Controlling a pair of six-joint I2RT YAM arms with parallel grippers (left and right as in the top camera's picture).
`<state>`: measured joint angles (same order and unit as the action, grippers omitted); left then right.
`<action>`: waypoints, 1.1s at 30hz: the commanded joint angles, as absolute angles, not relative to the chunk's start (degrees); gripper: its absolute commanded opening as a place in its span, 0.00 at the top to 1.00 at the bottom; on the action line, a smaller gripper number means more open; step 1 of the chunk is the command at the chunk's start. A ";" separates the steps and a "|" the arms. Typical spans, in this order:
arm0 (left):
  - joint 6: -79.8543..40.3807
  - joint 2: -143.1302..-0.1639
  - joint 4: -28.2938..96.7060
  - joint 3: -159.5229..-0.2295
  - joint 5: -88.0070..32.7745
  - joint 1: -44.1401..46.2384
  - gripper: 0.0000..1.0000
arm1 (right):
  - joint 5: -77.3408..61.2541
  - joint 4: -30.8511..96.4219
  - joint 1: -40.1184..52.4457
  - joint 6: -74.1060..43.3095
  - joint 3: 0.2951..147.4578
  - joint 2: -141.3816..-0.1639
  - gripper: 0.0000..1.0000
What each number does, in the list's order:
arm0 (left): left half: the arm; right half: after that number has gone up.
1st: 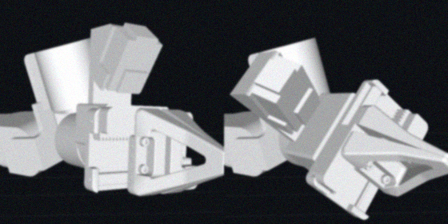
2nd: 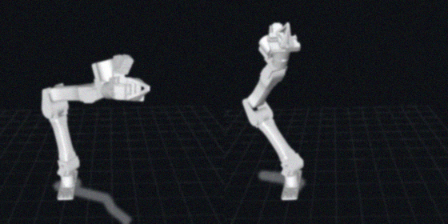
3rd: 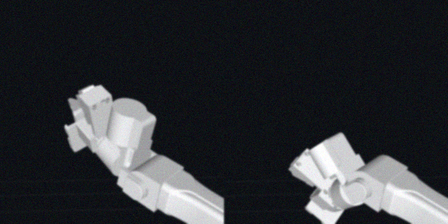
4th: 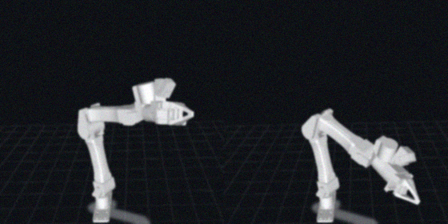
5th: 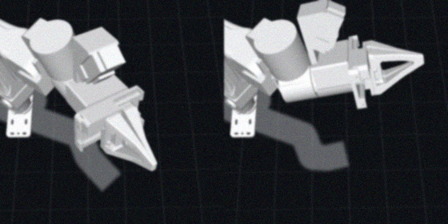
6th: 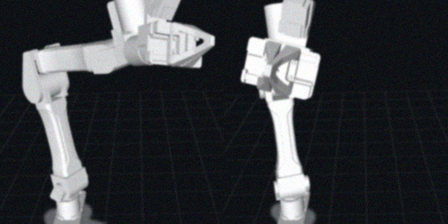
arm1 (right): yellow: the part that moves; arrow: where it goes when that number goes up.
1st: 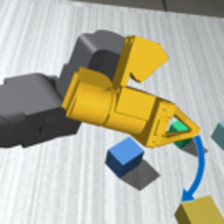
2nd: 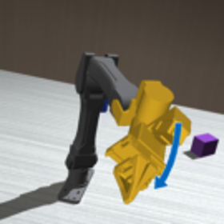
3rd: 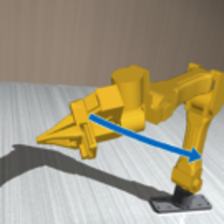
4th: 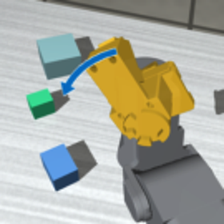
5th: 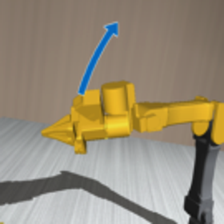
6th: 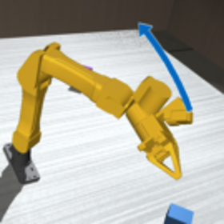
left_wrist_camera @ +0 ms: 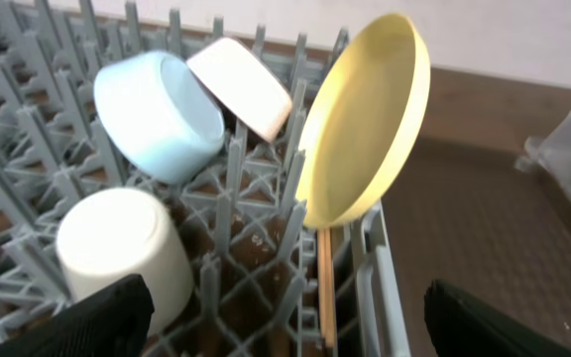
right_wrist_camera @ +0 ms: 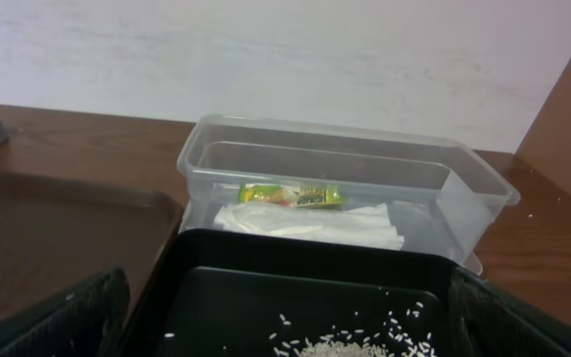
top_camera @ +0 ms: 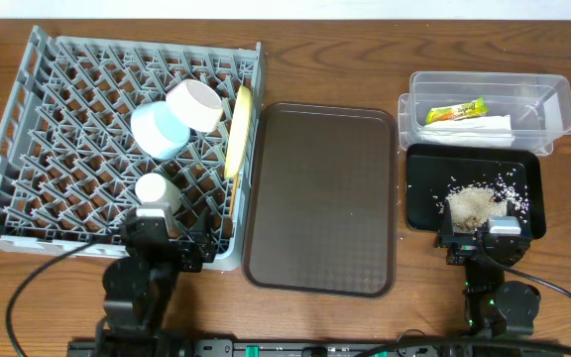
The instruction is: Sort waste into correct bins and load items into the dishwasher
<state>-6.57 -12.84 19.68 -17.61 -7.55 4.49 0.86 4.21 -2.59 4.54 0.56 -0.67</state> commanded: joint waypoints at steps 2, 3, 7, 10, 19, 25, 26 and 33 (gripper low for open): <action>-6.26 -6.15 12.21 -9.61 -8.08 4.01 0.10 | 0.58 4.27 -3.07 5.21 0.30 -0.32 0.01; -6.26 -4.99 9.87 -7.94 -8.05 3.86 0.10 | 0.58 4.27 -3.07 5.21 0.30 -0.32 0.01; -6.24 -1.21 0.45 -2.20 -7.84 2.66 0.10 | 0.58 4.27 -3.07 5.21 0.30 -0.32 0.01; -6.20 -0.10 -3.14 -0.23 -6.04 1.56 0.10 | 0.58 4.27 -3.07 5.21 0.30 -0.32 0.01; -6.22 -0.08 3.79 -0.23 -0.82 1.26 0.09 | 0.58 4.27 -3.07 5.21 0.30 -0.32 0.01; -6.24 -0.10 4.03 -0.23 -0.82 1.26 0.09 | 0.58 4.27 -3.07 5.21 0.30 -0.32 0.01; -6.22 -0.12 4.03 -0.23 -0.82 1.26 0.09 | 0.58 4.27 -3.07 5.21 0.30 -0.32 0.01; -6.22 -0.23 4.03 -0.23 -0.82 1.26 0.10 | 0.58 4.27 -3.07 5.21 0.30 -0.32 0.01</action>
